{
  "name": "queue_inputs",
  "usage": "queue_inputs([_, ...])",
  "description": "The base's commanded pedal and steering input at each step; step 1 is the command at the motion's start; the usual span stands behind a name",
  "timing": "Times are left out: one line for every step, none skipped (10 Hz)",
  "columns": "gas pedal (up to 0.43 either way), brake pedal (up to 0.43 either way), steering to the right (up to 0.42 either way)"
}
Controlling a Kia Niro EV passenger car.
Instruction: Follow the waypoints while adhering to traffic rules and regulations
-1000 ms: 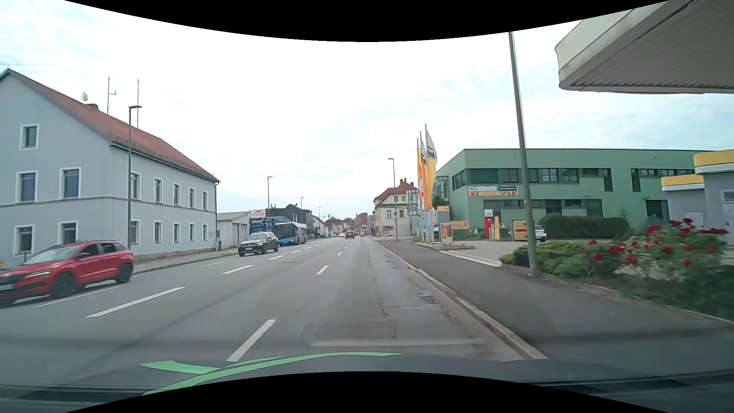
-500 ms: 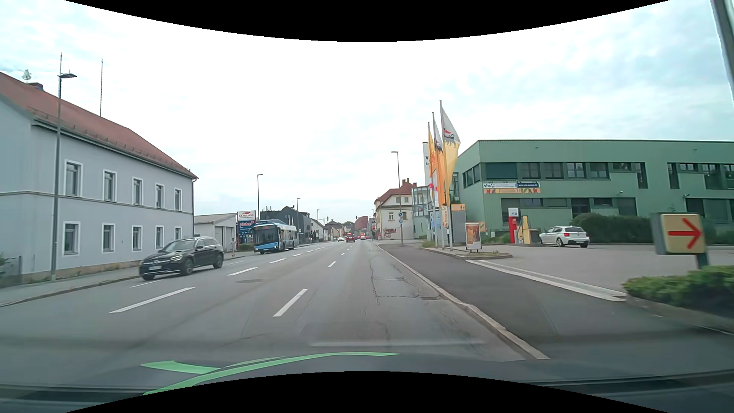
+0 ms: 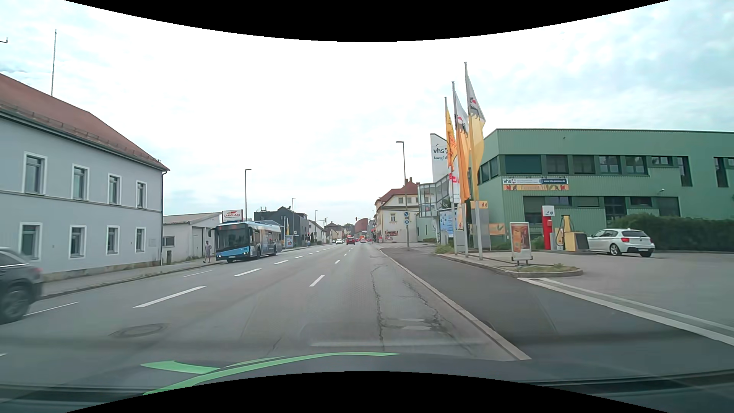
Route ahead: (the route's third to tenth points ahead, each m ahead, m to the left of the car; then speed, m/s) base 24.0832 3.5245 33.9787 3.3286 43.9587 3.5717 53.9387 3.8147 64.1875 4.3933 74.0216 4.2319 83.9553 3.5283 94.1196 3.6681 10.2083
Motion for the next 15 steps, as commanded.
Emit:
queue_inputs([0.000, 0.000, -0.004])
queue_inputs([0.000, 0.000, -0.004])
queue_inputs([0.000, 0.000, -0.004])
queue_inputs([0.000, 0.000, -0.004])
queue_inputs([0.000, 0.000, -0.004])
queue_inputs([0.000, 0.000, -0.004])
queue_inputs([0.000, 0.000, -0.004])
queue_inputs([0.000, 0.000, -0.004])
queue_inputs([0.000, 0.000, -0.004])
queue_inputs([0.000, 0.000, -0.002])
queue_inputs([0.000, 0.000, 0.000])
queue_inputs([0.000, 0.000, 0.000])
queue_inputs([0.000, 0.000, 0.000])
queue_inputs([0.000, 0.000, 0.000])
queue_inputs([0.008, 0.000, 0.000])
